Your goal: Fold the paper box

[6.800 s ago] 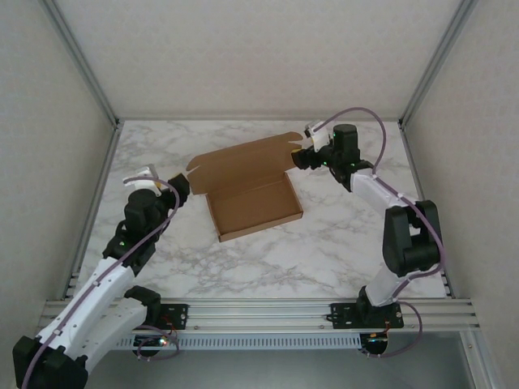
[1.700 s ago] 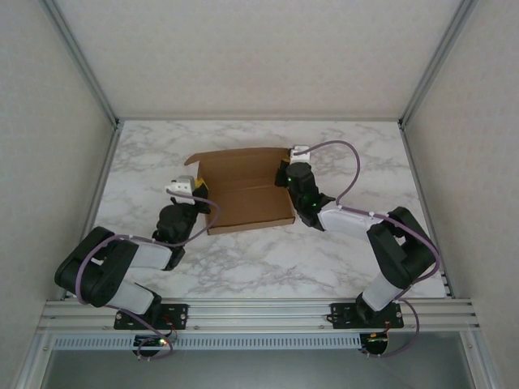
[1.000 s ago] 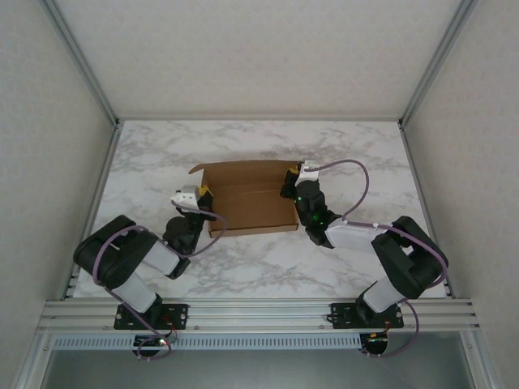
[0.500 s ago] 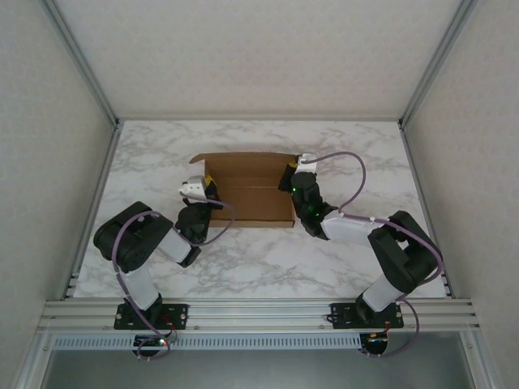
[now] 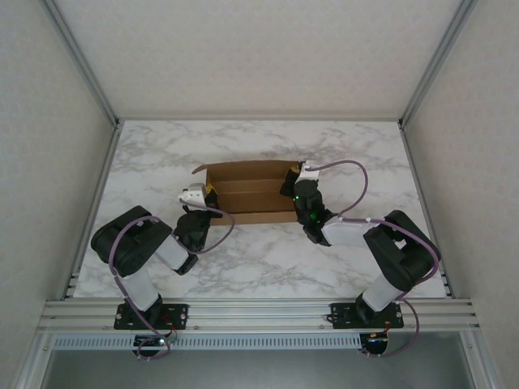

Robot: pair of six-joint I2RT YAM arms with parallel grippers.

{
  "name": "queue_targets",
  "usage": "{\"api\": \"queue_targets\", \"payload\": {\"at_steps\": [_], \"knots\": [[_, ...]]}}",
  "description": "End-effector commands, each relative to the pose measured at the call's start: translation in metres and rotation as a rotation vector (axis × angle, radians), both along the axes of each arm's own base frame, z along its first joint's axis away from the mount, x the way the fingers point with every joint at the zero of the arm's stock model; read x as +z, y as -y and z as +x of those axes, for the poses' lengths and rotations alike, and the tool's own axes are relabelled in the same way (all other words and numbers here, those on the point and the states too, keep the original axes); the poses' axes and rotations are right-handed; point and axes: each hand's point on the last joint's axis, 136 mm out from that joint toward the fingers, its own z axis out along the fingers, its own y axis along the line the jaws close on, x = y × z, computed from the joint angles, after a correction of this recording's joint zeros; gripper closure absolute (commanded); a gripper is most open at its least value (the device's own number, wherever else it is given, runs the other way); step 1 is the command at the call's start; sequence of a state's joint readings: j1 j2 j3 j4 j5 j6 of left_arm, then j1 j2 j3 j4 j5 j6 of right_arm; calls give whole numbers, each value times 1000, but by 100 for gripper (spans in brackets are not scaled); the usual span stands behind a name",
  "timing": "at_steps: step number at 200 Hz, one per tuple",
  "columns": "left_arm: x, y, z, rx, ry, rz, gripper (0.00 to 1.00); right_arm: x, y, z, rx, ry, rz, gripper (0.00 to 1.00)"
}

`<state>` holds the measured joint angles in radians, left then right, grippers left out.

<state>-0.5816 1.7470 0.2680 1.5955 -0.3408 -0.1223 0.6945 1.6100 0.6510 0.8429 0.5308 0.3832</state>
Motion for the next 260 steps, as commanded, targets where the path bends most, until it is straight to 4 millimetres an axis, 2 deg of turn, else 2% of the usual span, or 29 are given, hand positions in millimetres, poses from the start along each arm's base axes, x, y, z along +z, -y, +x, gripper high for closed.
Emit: {"api": "queue_targets", "payload": {"at_steps": [1, 31, 105, 133, 150, 157, 159, 161, 188, 207, 229, 234, 260], "knots": [[1, 2, -16, -31, 18, -74, 100, -36, 7, -15, -23, -100, 23, 100], [-12, -7, -24, -2, -4, -43, 100, -40, 9, -23, -8, -105, 36, 98], [-27, -8, -25, 0, -35, 59, 100, 14, 16, -41, 53, -16, 57, 45], [-27, -5, -23, -1, -37, 72, 100, 24, 24, -57, 79, -13, 85, 34], [-25, -5, -21, 3, -35, 78, 100, 25, 34, -65, 62, -19, 89, 33], [-25, -5, -21, 2, -35, 79, 100, 32, 38, -66, 50, -4, 97, 32], [-25, -5, -21, 3, -35, 79, 100, 21, 42, -69, 45, -23, 83, 31], [-24, -5, -20, 3, -34, 79, 100, 19, 44, -70, 41, -26, 81, 31], [-21, -3, -18, 4, -33, 69, 100, 21, 54, -75, 32, -38, 81, 30], [-18, -2, -15, 9, -37, 55, 100, 7, 55, -76, 39, -105, 16, 30], [-15, -2, -13, 19, -39, 32, 100, -5, 47, -77, 77, -143, 6, 31], [-14, -2, -12, 21, -39, 28, 100, 5, 39, -73, 100, -129, 13, 31], [-16, 1, -9, 31, -58, 41, 100, -3, 11, -75, 247, -171, -18, 31]]}}
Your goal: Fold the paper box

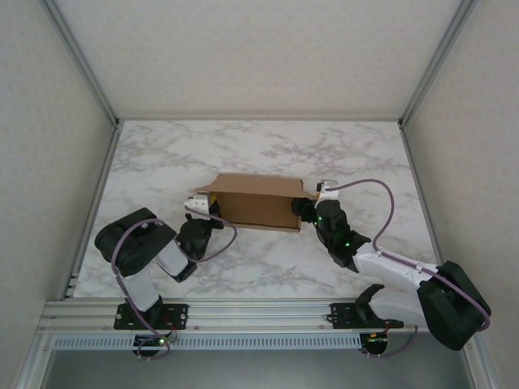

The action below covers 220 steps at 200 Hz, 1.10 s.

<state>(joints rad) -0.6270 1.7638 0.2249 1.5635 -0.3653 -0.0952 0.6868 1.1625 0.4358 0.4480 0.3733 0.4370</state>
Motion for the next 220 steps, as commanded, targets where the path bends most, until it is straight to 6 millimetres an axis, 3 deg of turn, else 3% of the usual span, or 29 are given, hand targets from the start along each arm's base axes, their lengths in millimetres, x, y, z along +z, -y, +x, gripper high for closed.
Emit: {"api": "queue_targets", "payload": {"at_steps": [1, 30, 54, 110, 134, 146, 165, 185, 191, 203, 220], "knots": [[10, -4, 6, 54, 15, -36, 100, 10, -25, 2, 121, -7, 9, 31], [3, -9, 8, 94, -9, -32, 100, 12, -31, -4, 180, -4, -10, 26], [0, -12, 11, 125, -24, -37, 100, 5, -32, -9, 220, -58, -79, 27], [-2, -13, 15, 154, -36, -42, 100, 9, -39, -13, 249, -154, -102, 26], [-4, -11, 16, 146, -43, -39, 100, 26, -43, -35, 324, -157, -17, 27], [-4, -11, 16, 143, -46, -35, 100, 44, -47, -51, 391, -156, 46, 30], [-7, -5, 18, 118, -58, -19, 100, 75, -56, -75, 511, -208, 72, 40], [-11, 1, 21, 90, -73, 3, 100, 109, -63, -79, 549, -186, 114, 57], [-11, 2, 21, 85, -73, -1, 100, 120, -63, -77, 537, -164, 138, 62], [-13, 5, 21, 67, -78, 0, 100, 134, -55, -62, 433, -152, 180, 83], [-16, 10, 21, 43, -94, 9, 96, 142, -55, -43, 352, -177, 187, 96]]}}
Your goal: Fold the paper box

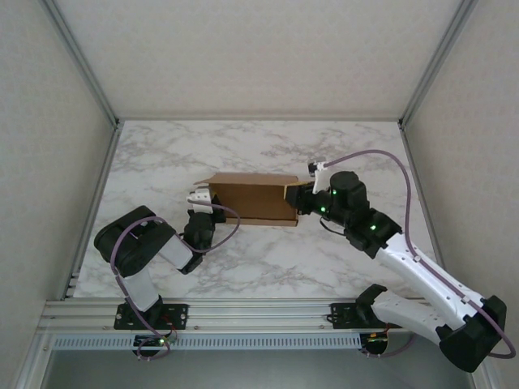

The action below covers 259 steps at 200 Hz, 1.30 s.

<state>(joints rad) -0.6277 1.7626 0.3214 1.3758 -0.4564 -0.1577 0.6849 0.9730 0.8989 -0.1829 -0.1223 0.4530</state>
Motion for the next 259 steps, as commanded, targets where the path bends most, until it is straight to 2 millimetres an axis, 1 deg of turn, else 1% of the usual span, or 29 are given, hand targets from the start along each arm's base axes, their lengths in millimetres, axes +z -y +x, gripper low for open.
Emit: {"api": "queue_targets", "payload": {"at_steps": [1, 5, 8, 14, 16, 31, 43, 54, 65, 89, 107, 116, 140, 161, 185, 208, 219, 221, 223, 234, 246, 252, 259], "knots": [[-5, 13, 2, -53, -22, 8, 96, 5, 4, 18, -102, -92, 1, 97], [-6, 13, 2, -54, -27, 10, 95, 3, 3, 22, -118, -112, -18, 100], [-7, 13, 2, -57, -29, 9, 94, 3, 3, 26, -131, -123, -28, 100], [-8, 14, 1, -61, -33, 11, 93, -5, 1, 34, -155, -159, -63, 100], [-9, 14, 1, -62, -36, 12, 93, -2, 1, 36, -159, -159, -66, 100], [-10, 15, -1, -75, -41, 17, 88, -18, -10, 51, -168, -204, -110, 100], [-11, 14, -2, -74, -47, 19, 75, -30, -17, 61, -177, -227, -126, 100], [-9, 11, -4, -67, -43, 15, 69, -41, -21, 67, -182, -250, -137, 100], [-6, 10, -6, -67, -38, 6, 61, -55, -23, 71, -197, -272, -149, 100], [2, 11, -11, -83, -37, -28, 36, -76, -24, 75, -216, -301, -159, 100], [9, 11, -16, -92, -40, -70, 24, -87, -22, 77, -232, -318, -176, 100], [14, 13, -19, -104, -46, -91, 20, -92, -20, 76, -242, -323, -188, 100], [21, 24, -31, -146, -85, -124, 19, -100, -16, 77, -261, -325, -196, 100], [25, 26, -46, -163, -127, -182, 19, -102, -15, 77, -267, -324, -197, 98], [28, 32, -68, -209, -195, -209, 21, -101, -16, 78, -267, -327, -198, 96], [44, 33, -97, -266, -209, -261, 22, -100, -14, 77, -262, -314, -207, 93], [54, 28, -108, -275, -205, -288, 24, -101, -12, 75, -261, -310, -212, 92], [51, 27, -110, -272, -219, -280, 24, -101, -13, 75, -258, -308, -212, 92], [53, 25, -112, -271, -219, -285, 25, -101, -12, 75, -258, -308, -211, 92], [64, 9, -116, -207, -225, -303, 28, -102, -13, 73, -247, -310, -212, 91], [85, -8, -117, -137, -218, -308, 30, -103, -14, 70, -233, -315, -210, 91], [98, -13, -117, -118, -211, -305, 27, -105, -15, 69, -226, -320, -213, 90], [115, -16, -116, -102, -198, -306, 19, -107, -16, 68, -219, -327, -215, 90]]}}
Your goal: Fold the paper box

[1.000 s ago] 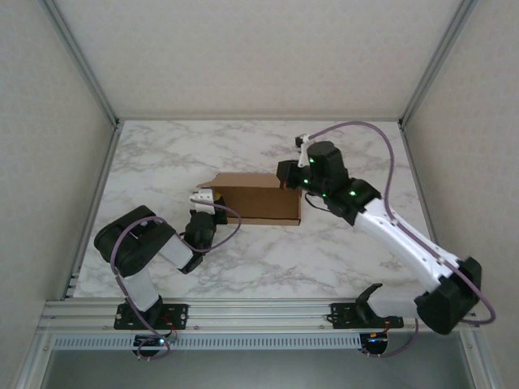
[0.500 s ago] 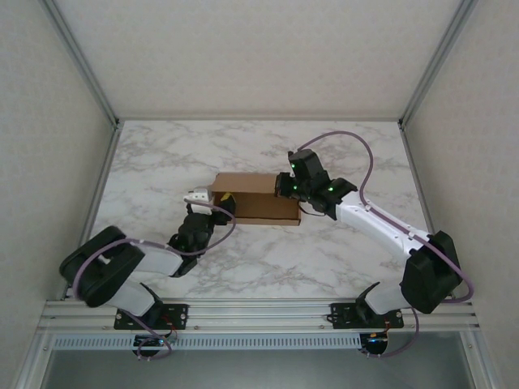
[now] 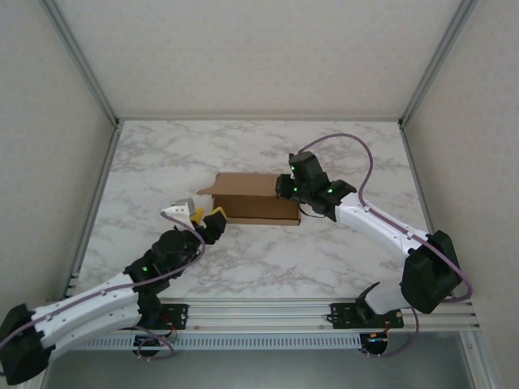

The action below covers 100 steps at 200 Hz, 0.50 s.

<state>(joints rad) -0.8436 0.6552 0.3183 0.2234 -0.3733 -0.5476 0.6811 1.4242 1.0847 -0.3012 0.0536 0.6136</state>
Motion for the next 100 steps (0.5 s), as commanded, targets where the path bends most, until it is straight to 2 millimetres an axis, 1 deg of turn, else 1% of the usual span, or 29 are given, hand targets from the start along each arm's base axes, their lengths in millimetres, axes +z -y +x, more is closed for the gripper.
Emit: {"api": "queue_targets", "payload": {"at_steps": [1, 6, 10, 12, 27, 37, 44, 55, 69, 89, 100], "knots": [[16, -28, -5, 114, -94, 73, 17, -3, 2, -3, 19, 4, -4, 90], [27, -29, -5, 114, -87, 82, 9, -5, 1, -4, 24, -1, -4, 90], [37, -27, -4, 95, -76, 94, 3, -7, 1, -4, 24, -6, -7, 89], [42, -24, -4, 80, -69, 102, 1, -8, 1, -5, 26, -9, -8, 89], [73, -11, 1, 10, -14, 120, 0, -16, 0, -6, 25, -27, -4, 89], [85, -8, 9, 8, -4, 92, 0, -22, -1, -8, 28, -45, -1, 89], [88, -9, 19, 17, -20, 69, 0, -27, -1, -10, 31, -58, 2, 89], [88, -9, 36, 8, -70, 33, 0, -33, 0, -12, 27, -72, 3, 88], [78, -11, 60, -18, -143, -9, 0, -42, 1, -16, 24, -92, 1, 88], [57, -23, 87, 23, -234, -34, 0, -55, 4, -20, 19, -124, -2, 87], [39, -30, 98, 46, -292, -35, 0, -63, 4, -23, 21, -147, -5, 87]]}}
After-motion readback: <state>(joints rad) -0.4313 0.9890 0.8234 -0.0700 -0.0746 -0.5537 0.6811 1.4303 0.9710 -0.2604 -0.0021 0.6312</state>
